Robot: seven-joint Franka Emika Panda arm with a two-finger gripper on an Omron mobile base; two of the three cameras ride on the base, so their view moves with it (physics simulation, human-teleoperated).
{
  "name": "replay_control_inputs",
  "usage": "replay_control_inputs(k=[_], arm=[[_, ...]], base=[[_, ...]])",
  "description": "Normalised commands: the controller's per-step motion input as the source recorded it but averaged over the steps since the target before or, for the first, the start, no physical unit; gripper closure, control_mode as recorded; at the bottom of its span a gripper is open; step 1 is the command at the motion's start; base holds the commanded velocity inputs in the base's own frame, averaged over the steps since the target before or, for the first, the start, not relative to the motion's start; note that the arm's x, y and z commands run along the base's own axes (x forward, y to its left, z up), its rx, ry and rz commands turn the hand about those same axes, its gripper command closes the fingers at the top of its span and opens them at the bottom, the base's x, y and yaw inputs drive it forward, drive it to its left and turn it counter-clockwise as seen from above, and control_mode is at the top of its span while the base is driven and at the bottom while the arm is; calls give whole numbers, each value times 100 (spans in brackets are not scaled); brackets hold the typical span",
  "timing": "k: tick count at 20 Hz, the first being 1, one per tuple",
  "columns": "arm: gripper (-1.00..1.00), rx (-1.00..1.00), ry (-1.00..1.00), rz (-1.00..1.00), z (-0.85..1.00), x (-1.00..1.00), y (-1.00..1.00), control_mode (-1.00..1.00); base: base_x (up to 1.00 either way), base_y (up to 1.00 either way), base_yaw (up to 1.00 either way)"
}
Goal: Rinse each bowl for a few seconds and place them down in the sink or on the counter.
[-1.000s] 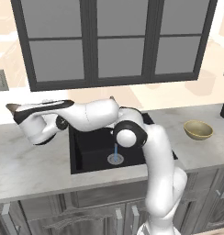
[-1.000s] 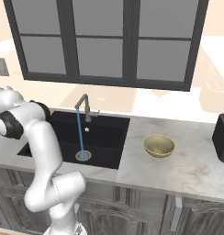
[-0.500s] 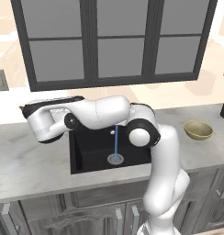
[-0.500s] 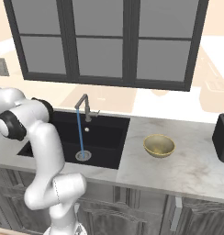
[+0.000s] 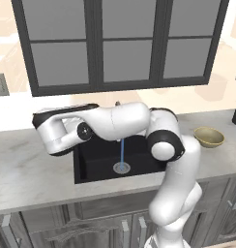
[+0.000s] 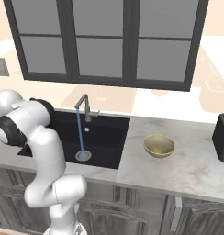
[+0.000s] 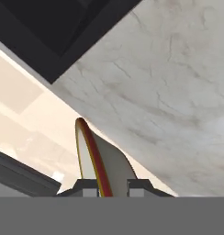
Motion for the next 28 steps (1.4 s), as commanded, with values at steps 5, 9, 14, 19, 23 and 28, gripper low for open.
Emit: replay_control_inputs(k=[5,9,14,19,23,28], arm=[[100,0,2,-27,0,-58,-6,-100],[100,0,1,-30,0,-52,0,-100],[100,-1,0,-32,0,-41,-3,-100],[100,-18,0,-21,11,-33,-8,-100],[100,-49,0,-4,2,-27,0,-100],[100,-50,4,-2,-3,-31,0,-100]], base=[[0,0,0],[0,0,0],[0,0,0],[0,0,0],[0,0,0],[0,0,0]])
